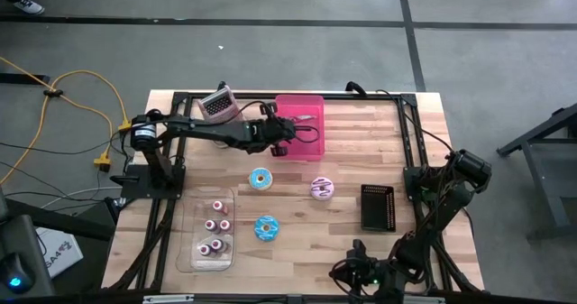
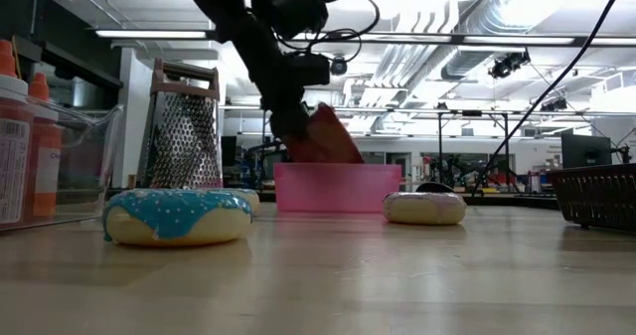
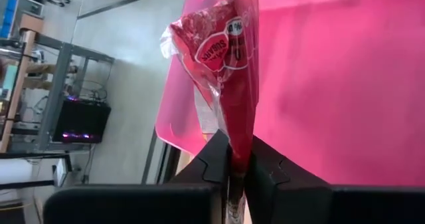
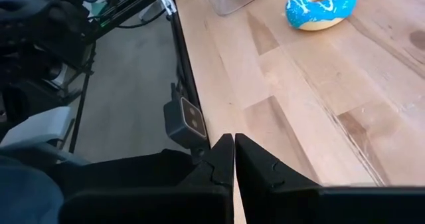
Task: Pick & Place Food Item
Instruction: Put the popcorn bag into the red bin, then put the top left light blue donut into the black bin
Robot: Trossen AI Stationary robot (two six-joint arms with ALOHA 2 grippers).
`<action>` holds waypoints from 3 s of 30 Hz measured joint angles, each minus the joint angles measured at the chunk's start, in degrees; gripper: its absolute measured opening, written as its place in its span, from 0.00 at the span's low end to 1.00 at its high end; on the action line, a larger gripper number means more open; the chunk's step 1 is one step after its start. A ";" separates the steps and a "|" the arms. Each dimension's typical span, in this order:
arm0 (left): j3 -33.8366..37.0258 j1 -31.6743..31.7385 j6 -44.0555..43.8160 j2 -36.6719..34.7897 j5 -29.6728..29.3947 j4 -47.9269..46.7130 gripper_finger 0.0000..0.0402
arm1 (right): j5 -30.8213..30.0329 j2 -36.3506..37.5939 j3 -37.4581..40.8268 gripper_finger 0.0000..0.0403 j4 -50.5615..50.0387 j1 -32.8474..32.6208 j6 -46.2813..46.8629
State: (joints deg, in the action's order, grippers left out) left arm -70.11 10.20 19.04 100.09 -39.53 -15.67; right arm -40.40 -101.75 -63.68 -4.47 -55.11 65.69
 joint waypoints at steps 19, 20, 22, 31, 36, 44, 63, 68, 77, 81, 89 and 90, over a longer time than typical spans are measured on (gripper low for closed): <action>0.00 -1.79 -0.45 0.04 2.16 0.63 0.25 | 0.05 0.00 0.00 0.00 -0.13 0.00 -0.61; 0.00 -1.96 -0.45 0.04 2.70 1.24 0.25 | 0.07 0.00 0.00 0.00 -0.13 0.00 -0.61; 0.00 -2.35 -0.46 0.04 3.18 2.25 0.25 | 0.07 0.00 0.00 0.00 -0.13 0.00 -0.61; 0.00 -4.59 -0.77 0.04 4.24 3.31 0.25 | 0.07 0.00 0.00 0.00 -0.10 0.00 -0.52; 0.00 -5.90 -1.48 0.04 4.20 3.31 0.25 | 0.07 0.00 0.00 0.00 -0.09 0.00 -0.39; 0.00 -7.13 -2.37 0.04 3.98 3.31 0.25 | 0.15 0.00 0.00 0.00 -0.09 0.00 -0.42; -2.32 -6.74 -19.49 -8.77 15.22 5.62 0.25 | 0.08 0.00 0.00 0.00 -0.03 0.00 -0.83; -2.32 -4.54 -27.06 -11.51 33.53 1.50 0.25 | -0.29 0.00 0.00 0.00 -0.13 0.14 -1.03; -2.32 -6.12 -24.77 -11.58 39.24 -8.62 0.25 | 1.24 0.00 0.00 0.00 -2.50 2.56 -0.55; -2.29 -8.41 -25.38 -11.58 39.26 -12.95 0.25 | 3.26 0.00 0.00 0.00 -2.73 3.29 -0.62; 0.36 -13.56 -30.07 -11.63 38.56 -17.16 0.25 | 3.45 0.00 0.00 0.00 -2.82 3.52 -1.07; 0.81 -14.20 -30.15 -11.63 37.65 -17.30 0.25 | 3.45 0.00 0.00 0.00 -2.84 3.52 -1.07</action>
State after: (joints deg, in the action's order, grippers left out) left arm -69.29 -4.01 -11.11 88.47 -1.88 -32.97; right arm -36.95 -101.75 -63.68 -7.31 -51.59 64.62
